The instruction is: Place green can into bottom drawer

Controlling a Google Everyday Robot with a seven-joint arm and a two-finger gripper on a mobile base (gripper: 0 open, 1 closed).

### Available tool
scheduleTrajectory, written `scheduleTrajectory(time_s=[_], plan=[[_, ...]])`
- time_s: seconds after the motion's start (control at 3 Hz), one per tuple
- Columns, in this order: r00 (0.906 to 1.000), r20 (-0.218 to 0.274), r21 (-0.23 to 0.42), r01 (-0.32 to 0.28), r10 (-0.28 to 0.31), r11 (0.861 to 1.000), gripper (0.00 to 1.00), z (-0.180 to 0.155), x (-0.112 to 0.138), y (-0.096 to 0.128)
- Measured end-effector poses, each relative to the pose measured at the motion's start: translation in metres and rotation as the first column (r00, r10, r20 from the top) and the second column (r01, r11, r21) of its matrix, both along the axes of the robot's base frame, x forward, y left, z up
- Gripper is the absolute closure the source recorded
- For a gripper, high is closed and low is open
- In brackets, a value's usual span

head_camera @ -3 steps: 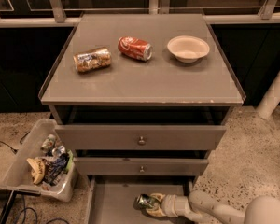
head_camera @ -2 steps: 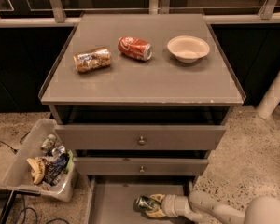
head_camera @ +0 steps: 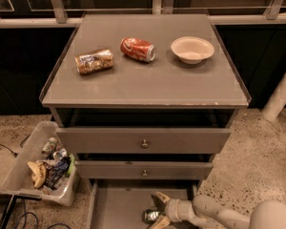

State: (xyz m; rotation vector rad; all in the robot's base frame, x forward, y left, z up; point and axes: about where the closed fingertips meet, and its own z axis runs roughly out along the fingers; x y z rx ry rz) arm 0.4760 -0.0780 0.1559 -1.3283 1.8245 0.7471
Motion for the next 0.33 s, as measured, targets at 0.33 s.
scheduleTrajectory(time_s=[0.33], plan=[[1.0000,0.000,0.000,0.000,0.000,1.000,0.00,0.0000,0.0000,0.0000]])
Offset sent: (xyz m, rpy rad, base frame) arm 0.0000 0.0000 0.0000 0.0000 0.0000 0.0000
